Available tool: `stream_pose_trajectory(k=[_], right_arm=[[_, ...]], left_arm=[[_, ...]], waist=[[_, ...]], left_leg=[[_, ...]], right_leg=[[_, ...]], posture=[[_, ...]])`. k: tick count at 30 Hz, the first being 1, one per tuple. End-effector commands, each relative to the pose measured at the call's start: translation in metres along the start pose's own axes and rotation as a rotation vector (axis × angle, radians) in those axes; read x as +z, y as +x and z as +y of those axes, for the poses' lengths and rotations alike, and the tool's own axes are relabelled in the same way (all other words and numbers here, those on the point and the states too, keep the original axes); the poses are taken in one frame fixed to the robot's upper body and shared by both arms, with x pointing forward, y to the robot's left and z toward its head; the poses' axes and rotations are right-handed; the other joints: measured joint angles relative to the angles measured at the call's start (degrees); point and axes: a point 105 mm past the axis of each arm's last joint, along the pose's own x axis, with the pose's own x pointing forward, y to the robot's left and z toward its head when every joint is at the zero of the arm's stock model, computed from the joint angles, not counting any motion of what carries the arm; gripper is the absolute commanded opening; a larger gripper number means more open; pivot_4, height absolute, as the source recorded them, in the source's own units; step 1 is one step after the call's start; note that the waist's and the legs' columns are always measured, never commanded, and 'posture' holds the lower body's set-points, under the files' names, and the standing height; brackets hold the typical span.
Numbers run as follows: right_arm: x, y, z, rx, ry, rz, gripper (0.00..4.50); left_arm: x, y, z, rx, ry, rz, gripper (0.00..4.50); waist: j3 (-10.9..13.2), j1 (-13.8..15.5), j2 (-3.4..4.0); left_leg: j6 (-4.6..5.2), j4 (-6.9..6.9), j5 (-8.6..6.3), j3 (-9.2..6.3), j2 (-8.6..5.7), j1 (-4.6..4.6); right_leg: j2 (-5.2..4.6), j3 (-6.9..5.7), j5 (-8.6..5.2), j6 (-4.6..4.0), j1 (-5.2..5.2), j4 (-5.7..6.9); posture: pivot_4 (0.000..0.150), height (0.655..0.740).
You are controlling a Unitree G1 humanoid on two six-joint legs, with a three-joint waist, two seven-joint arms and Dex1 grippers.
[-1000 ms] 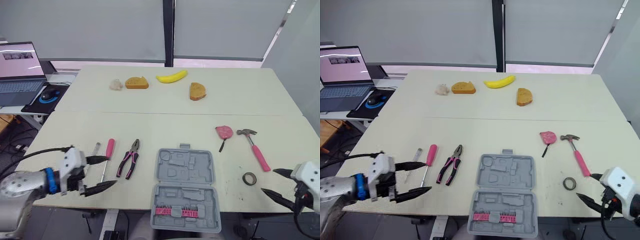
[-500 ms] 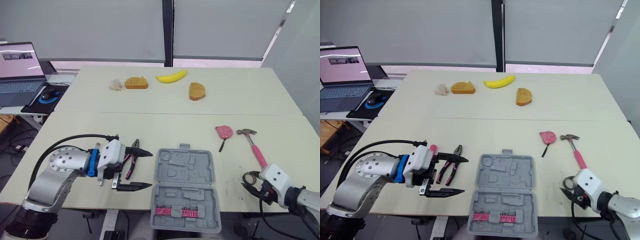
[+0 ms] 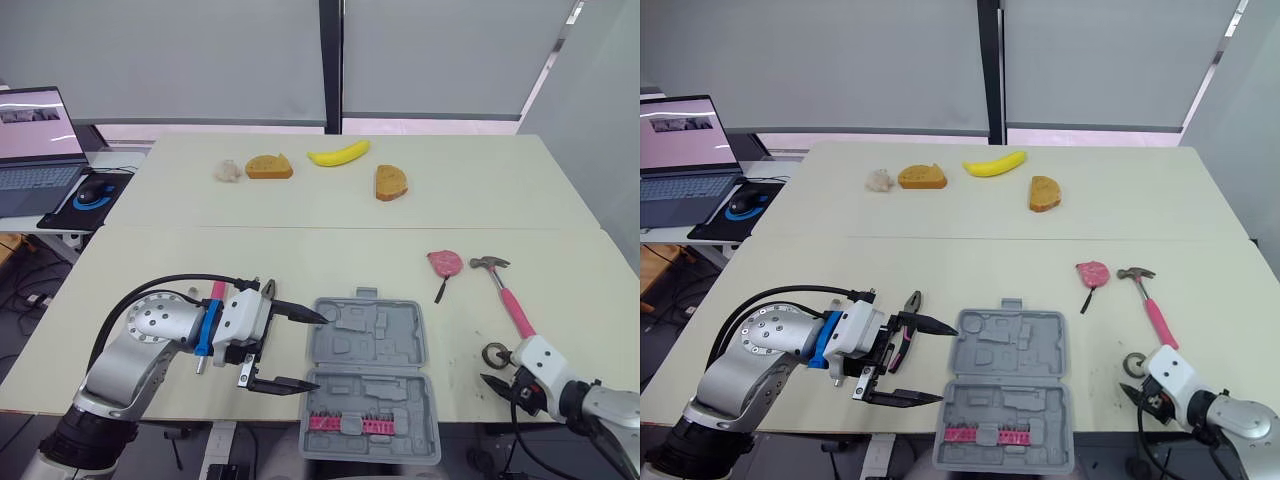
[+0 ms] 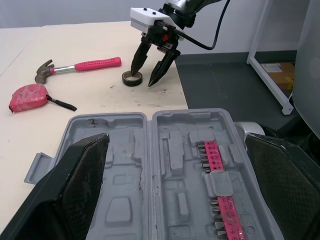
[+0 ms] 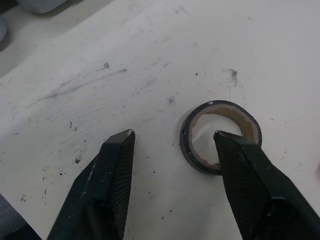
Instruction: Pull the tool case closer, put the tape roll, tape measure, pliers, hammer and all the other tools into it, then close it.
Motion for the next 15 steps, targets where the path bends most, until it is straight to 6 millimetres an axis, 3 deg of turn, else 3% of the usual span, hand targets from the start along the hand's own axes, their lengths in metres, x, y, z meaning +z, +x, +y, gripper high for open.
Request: stream_pose_trajectory(k=[1, 10, 15], right_arm=[[0.005, 0.003, -0.002, -0.007, -0.024, -0.022, 1.85], [0.006, 0.01, -0.012, -0.025, -0.045, -0.009, 0.02], [0.019, 0.0, -0.015, -0.012, -0.056, -0.034, 0.02]], left_arm=[[0.008, -0.001, 0.002, 0.009, 0.038, 0.004, 4.5], [0.01, -0.002, 0.007, 0.025, 0.046, 0.014, 4.5], [0.005, -0.012, 0.014, 0.075, 0.038, 0.043, 4.5]], waist=[[0.0, 0.0, 0.0], [0.0, 0.0, 0.0], [0.0, 0.0, 0.01]], left_leg=[[0.0, 0.0, 0.0, 0.0, 0.0, 0.0], [0.0, 0.0, 0.0, -0.03, -0.01, 0.01], [0.0, 0.0, 0.0, -0.03, -0.01, 0.01]], right_leg=[[0.0, 0.01, 0.0, 0.0, 0.0, 0.0], [0.0, -0.01, 0.0, 0.0, 0.02, 0.0], [0.01, -0.02, 0.0, 0.0, 0.02, 0.0]], posture=[[0.15, 0.74], [0.15, 0.74], [0.15, 0.74]])
